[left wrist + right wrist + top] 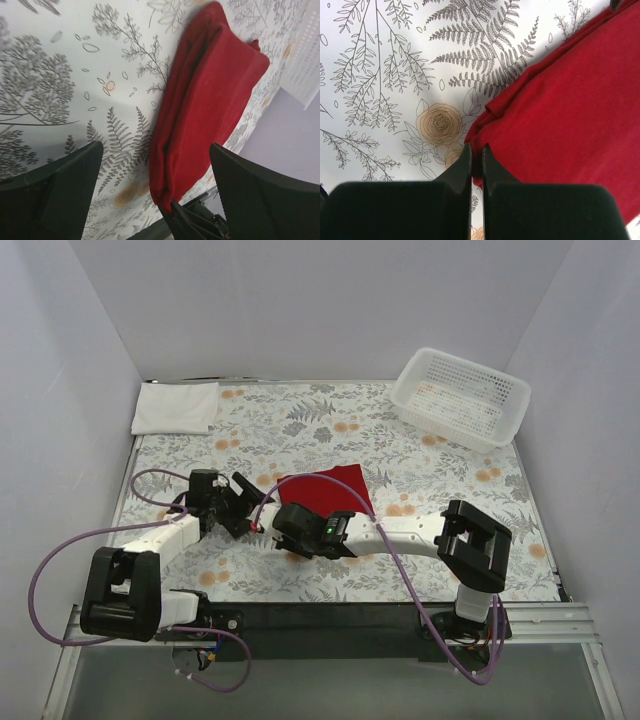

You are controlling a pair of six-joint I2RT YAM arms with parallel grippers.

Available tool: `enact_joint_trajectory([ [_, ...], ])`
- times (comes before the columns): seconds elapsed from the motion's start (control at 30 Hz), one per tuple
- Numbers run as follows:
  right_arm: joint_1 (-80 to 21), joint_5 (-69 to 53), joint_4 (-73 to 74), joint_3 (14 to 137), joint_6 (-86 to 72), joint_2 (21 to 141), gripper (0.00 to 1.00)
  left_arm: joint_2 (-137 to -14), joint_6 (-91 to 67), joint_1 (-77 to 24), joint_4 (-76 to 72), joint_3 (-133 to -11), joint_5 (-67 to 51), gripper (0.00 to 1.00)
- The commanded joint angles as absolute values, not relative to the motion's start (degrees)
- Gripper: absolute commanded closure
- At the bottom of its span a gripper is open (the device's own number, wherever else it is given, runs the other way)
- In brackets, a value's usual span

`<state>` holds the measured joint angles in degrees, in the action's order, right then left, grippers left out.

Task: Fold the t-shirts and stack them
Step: Neatly place the folded tshirt to the corner

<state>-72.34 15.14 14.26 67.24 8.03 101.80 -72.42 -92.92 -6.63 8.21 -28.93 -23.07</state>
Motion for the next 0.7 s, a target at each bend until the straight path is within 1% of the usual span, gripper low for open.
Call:
enact_joint_trajectory([
  [0.0, -71.63, 11.78, 10.11, 65.74, 5.80, 98.70, 0.99, -73.39, -98.26, -9.75, 1.77, -27.34, -26.54, 0.13],
  [0.1, -70.75, 10.55, 9.32, 64.78, 5.27, 97.82, 0.99, -74.44, -100.98, -12.12, -1.56, -25.58, -25.41, 0.13],
  [0.23, -69.87, 9.58, 7.91, 63.37, 4.14, 95.98, 0.99, -76.90, -102.92, -18.44, -2.81, -25.22, -21.81, 0.13],
  [0.33, -69.17, 8.53, 6.51, 62.32, 3.52, 94.58, 0.99, -78.13, -106.25, -20.56, -5.88, -23.30, -20.48, 0.14],
  [0.4, -68.65, 8.09, 5.81, 61.79, 2.90, 94.13, 0.99, -78.66, -107.22, -21.00, -8.61, -22.06, -20.48, 0.16],
  [0.53, -68.20, 7.65, 4.93, 60.56, 2.29, 93.34, 0.99, -80.07, -107.93, -22.93, -8.96, -22.59, -19.52, 0.20],
  [0.67, -67.85, 7.03, 4.13, 60.12, 1.67, 93.08, 0.99, -80.51, -108.89, -24.87, -9.66, -22.33, -17.85, 0.30],
])
